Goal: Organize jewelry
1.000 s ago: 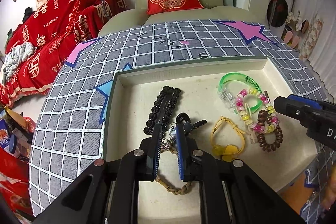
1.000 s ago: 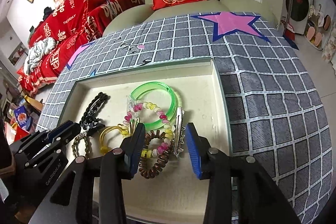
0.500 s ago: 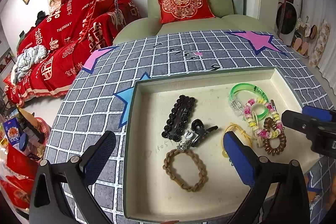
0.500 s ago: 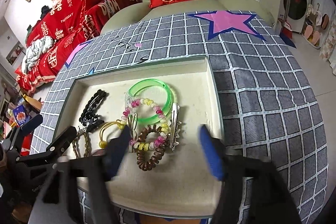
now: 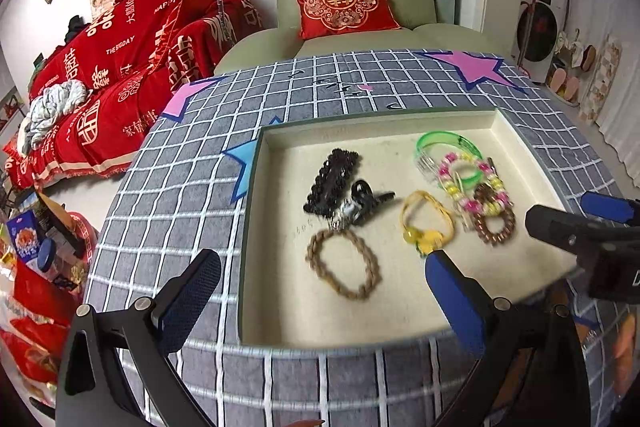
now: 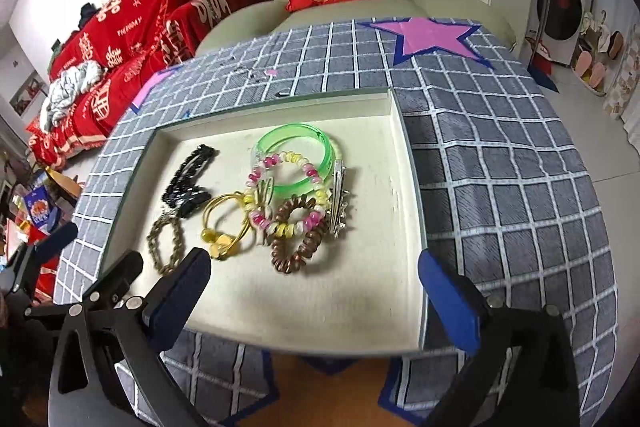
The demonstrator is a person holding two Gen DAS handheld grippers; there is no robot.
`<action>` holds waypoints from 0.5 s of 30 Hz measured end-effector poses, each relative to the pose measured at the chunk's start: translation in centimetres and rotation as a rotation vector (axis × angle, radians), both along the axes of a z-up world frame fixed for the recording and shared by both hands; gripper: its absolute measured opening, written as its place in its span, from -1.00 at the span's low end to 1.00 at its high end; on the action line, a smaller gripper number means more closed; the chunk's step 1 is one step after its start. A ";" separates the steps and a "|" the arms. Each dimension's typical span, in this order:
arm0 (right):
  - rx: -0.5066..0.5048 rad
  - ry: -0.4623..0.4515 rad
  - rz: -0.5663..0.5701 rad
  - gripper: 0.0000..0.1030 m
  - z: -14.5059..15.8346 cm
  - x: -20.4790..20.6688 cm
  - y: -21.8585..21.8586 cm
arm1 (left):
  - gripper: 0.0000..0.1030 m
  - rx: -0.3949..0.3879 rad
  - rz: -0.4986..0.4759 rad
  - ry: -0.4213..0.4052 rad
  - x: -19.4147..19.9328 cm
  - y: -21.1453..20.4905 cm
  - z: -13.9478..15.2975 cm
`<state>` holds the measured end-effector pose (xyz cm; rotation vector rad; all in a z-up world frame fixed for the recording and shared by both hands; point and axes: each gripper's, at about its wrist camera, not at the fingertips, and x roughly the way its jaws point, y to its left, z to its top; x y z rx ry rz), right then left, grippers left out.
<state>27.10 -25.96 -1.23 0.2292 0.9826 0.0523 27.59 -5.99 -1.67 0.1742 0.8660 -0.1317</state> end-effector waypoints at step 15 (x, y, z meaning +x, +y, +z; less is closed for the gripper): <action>-0.084 -0.149 -0.040 1.00 4.6 -11.5 1.9 | 1.00 -0.046 0.045 -0.052 -9.9 3.1 2.7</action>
